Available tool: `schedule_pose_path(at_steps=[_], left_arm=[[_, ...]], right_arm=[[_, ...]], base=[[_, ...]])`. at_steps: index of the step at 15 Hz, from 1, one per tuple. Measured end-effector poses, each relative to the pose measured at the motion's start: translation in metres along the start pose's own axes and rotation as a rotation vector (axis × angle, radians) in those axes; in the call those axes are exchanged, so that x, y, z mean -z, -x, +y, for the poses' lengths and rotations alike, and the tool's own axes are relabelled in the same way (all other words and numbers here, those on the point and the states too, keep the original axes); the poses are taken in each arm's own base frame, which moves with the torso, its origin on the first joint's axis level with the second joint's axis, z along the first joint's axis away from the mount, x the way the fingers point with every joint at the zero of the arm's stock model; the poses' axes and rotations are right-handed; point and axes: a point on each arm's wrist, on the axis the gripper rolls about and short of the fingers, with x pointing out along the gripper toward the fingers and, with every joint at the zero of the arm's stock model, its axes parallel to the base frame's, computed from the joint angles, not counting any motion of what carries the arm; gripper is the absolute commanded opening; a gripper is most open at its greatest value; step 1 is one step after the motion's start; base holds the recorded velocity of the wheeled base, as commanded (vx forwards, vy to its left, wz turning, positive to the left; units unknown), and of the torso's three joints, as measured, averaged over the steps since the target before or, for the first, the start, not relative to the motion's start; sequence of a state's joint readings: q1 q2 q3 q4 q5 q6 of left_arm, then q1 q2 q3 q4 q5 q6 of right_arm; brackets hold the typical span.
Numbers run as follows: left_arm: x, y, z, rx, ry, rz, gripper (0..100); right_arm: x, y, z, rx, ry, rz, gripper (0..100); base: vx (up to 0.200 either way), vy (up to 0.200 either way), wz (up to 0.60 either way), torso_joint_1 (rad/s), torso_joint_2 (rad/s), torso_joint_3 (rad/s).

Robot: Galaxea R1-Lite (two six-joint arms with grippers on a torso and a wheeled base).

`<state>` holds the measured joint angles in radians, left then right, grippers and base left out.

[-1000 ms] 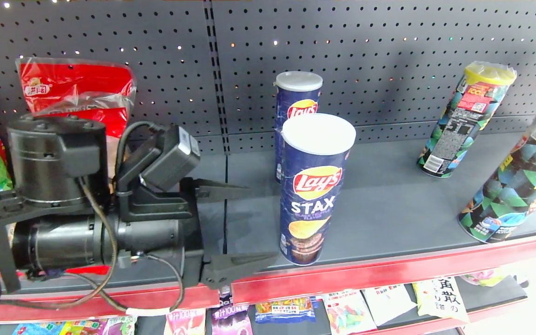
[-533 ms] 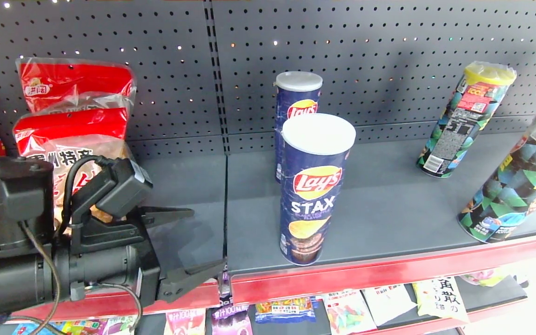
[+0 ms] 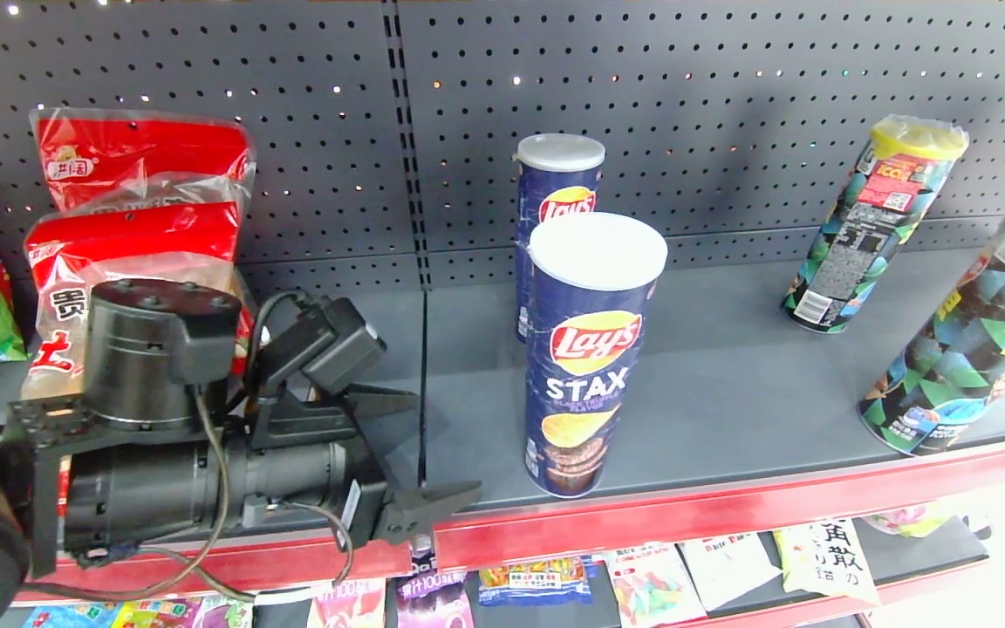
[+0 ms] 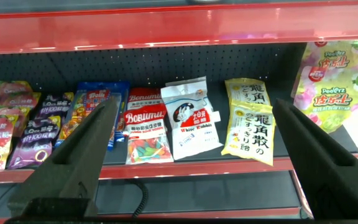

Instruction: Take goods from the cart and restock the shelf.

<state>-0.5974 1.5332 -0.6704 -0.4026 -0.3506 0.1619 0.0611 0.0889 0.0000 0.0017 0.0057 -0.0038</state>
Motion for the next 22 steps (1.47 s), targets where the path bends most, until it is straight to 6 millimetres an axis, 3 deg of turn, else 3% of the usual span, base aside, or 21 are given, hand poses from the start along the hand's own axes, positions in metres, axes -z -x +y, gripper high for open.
schedule_pose_path(at_steps=[5,13,18,22], left_arm=[[-0.004,-0.031,0.003,0.027,-0.003,0.033,100],[-0.01,-0.052,0.011,0.01,-0.004,0.037,100],[-0.009,-0.053,0.011,0.008,-0.003,0.038,100],[-0.007,-0.027,0.011,-0.056,-0.006,0.024,100]], right_arm=[[0.0,0.0,0.0,0.0,0.0,0.0,100],[0.0,0.0,0.0,0.0,0.0,0.0,100],[0.0,0.0,0.0,0.0,0.0,0.0,100],[0.0,0.0,0.0,0.0,0.0,0.0,100]], base=[[0.0,0.0,0.0,0.0,0.0,0.0],[0.0,0.0,0.0,0.0,0.0,0.0],[0.0,0.0,0.0,0.0,0.0,0.0],[0.0,0.0,0.0,0.0,0.0,0.0]])
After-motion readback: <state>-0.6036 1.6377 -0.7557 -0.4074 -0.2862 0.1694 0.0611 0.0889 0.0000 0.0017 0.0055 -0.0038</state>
